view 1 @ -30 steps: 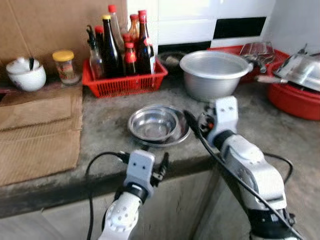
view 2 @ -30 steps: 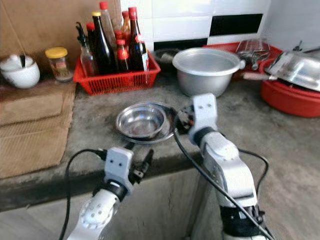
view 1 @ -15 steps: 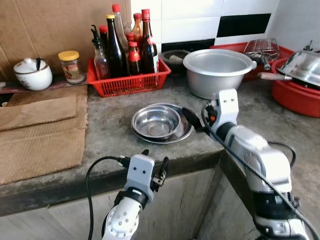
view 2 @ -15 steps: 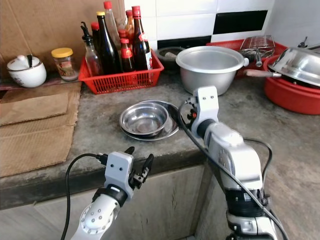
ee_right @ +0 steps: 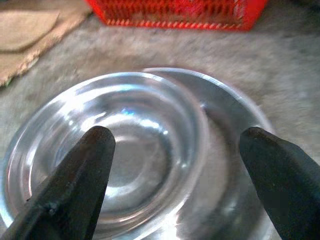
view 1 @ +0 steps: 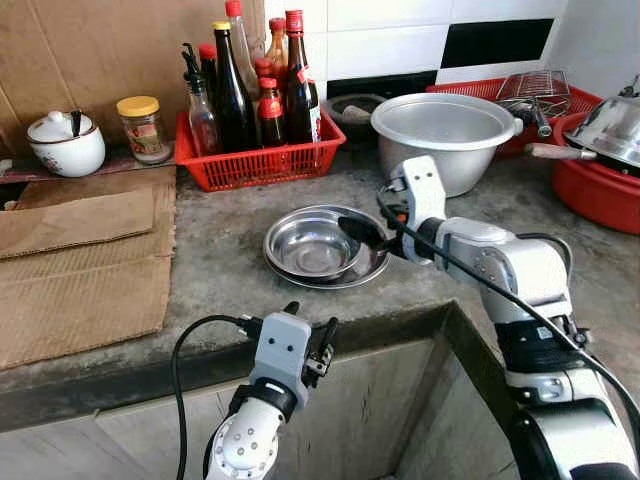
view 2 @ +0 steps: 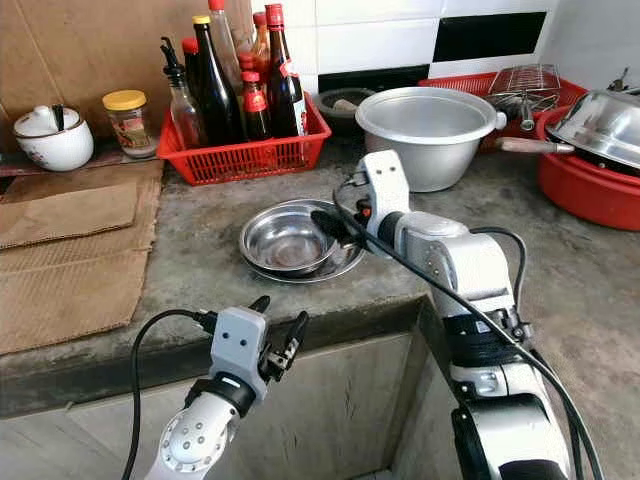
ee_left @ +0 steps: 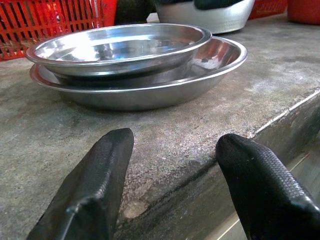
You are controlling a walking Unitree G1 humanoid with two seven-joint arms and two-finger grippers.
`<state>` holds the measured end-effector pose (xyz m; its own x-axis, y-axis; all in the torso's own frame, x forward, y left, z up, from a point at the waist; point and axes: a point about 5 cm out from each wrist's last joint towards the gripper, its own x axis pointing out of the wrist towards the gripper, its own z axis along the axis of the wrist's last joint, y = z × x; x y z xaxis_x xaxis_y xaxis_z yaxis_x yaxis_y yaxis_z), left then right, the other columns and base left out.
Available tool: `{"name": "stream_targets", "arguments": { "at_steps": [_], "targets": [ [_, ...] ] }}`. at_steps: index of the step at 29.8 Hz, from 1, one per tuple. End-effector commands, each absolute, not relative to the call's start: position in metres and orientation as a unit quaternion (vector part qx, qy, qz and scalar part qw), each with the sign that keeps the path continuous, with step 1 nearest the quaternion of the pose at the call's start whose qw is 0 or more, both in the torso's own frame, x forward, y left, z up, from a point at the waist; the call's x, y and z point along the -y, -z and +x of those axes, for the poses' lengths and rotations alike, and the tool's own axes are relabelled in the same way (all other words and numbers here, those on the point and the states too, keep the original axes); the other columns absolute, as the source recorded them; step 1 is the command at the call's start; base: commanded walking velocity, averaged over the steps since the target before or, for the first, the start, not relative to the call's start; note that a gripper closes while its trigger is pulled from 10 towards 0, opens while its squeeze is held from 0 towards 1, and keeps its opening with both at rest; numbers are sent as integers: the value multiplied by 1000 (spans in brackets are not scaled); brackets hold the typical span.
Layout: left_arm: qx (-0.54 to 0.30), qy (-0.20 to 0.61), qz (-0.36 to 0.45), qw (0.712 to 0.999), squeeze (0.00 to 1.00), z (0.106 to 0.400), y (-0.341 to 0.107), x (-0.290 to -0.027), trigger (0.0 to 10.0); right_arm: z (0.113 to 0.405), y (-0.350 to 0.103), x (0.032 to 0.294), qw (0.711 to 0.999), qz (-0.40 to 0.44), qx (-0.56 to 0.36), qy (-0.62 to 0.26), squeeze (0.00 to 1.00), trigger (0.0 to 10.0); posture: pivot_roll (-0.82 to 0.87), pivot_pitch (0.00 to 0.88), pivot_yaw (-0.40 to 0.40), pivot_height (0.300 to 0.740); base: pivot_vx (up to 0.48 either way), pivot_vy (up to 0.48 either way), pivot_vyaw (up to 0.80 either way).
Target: Kitchen organization
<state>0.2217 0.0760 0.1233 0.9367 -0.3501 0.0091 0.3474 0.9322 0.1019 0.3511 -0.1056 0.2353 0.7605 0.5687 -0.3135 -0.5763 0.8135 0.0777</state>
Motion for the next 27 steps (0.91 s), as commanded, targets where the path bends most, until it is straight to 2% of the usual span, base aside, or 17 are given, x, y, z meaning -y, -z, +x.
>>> {"name": "stream_targets", "arguments": {
  "at_steps": [1,15,19,24,25,27],
  "targets": [
    [-2,180,54,982,0,220,-117,-76,10000,352,-233,103,931,-22,-186,-313,0,10000,129,5,-45,740,0,0,0],
    [4,176,52,983,0,221,-119,-76,10000,366,-233,94,927,-16,-230,-295,0,10000,129,21,-53,740,0,0,0],
    [4,173,52,984,0,221,-119,-76,10000,369,-228,86,911,-6,-279,-303,0,10000,123,28,-55,740,0,0,0],
    [4,170,52,984,0,221,-119,-76,10000,371,-222,85,907,1,-297,-300,0,10000,124,30,-56,740,0,0,0],
    [4,169,52,984,0,221,-119,-76,10000,372,-219,85,906,0,-303,-296,0,6353,124,30,-56,740,0,0,0],
    [5,168,52,984,0,221,-120,-77,10000,373,-217,85,905,4,-311,-289,0,6353,124,31,-56,740,0,0,0]
  ]
}}
